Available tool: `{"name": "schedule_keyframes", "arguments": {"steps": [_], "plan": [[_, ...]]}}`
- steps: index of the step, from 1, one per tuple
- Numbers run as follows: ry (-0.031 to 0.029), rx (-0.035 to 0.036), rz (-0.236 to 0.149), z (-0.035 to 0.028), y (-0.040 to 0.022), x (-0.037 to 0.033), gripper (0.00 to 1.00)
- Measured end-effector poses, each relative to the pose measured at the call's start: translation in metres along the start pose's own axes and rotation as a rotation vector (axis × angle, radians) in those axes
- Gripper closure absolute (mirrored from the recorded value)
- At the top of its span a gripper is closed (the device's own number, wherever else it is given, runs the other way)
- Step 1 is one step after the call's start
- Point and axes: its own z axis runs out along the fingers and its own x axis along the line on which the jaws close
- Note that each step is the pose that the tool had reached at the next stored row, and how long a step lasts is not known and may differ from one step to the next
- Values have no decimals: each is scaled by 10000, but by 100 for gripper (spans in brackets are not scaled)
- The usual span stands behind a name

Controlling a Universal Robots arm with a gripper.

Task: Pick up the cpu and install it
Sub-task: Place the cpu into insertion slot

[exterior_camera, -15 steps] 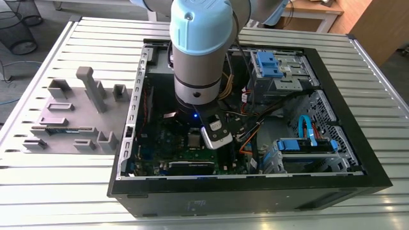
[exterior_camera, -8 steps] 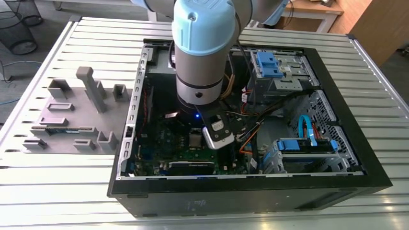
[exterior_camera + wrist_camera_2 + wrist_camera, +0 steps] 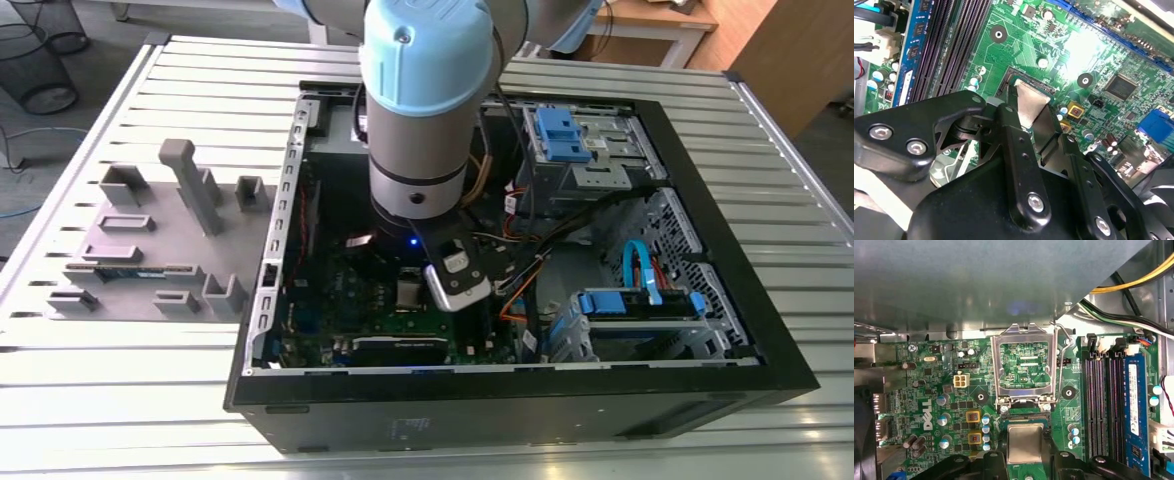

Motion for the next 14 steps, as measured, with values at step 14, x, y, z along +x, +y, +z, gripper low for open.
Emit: {"name": "schedule_keyframes", "arguments": {"steps": [14], "plan": [[-2,-6,-267,8,1,-24,61]]}}
